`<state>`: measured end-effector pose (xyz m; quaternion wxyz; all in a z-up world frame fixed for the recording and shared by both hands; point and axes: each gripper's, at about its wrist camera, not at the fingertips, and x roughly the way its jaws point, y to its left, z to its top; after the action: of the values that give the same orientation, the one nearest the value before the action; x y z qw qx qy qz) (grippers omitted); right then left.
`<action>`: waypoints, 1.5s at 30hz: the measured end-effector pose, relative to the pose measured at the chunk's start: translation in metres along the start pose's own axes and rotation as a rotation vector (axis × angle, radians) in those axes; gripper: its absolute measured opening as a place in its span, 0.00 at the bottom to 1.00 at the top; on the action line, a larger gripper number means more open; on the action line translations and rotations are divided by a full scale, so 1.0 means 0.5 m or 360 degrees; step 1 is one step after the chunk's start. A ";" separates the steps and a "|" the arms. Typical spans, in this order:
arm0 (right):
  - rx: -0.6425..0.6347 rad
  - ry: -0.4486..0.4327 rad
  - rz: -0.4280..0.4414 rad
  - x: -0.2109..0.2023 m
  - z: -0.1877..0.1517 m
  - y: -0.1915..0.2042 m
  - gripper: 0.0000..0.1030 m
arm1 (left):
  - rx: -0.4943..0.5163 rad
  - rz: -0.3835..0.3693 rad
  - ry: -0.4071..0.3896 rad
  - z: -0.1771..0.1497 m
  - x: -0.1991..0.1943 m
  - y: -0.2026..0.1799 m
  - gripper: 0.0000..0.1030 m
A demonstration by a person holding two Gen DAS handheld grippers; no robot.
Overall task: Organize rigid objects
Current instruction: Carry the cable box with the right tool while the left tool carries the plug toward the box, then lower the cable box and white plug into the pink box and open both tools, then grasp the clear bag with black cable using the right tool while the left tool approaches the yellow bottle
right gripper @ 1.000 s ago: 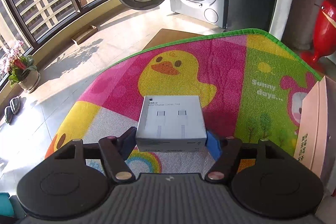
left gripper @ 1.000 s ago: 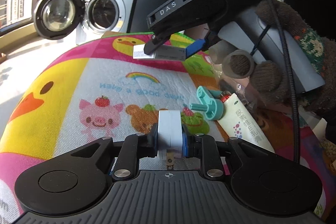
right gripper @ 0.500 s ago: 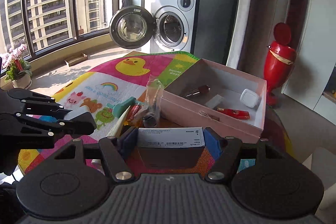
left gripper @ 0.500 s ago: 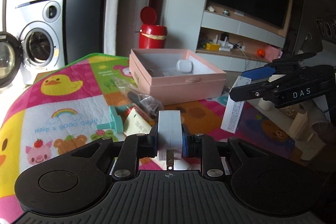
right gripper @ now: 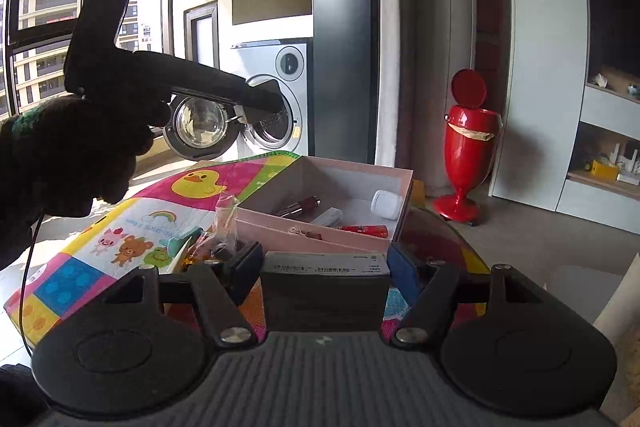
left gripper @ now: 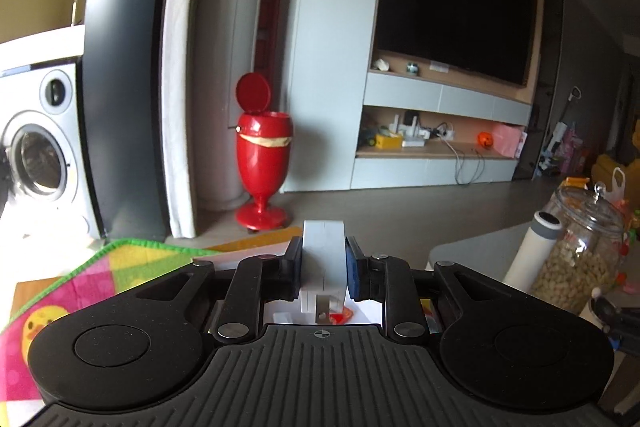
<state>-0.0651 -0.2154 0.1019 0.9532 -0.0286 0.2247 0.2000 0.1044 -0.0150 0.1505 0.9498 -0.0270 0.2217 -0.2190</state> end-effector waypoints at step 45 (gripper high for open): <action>-0.0056 0.0379 0.0030 0.241 -0.064 0.097 0.76 | 0.0191 0.0472 0.0313 -0.346 -0.157 -0.014 0.30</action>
<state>0.0012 -0.1311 0.0217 0.9173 -0.0668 0.3331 0.2080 -0.0367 0.0204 0.0279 0.9453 0.0843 0.3016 -0.0910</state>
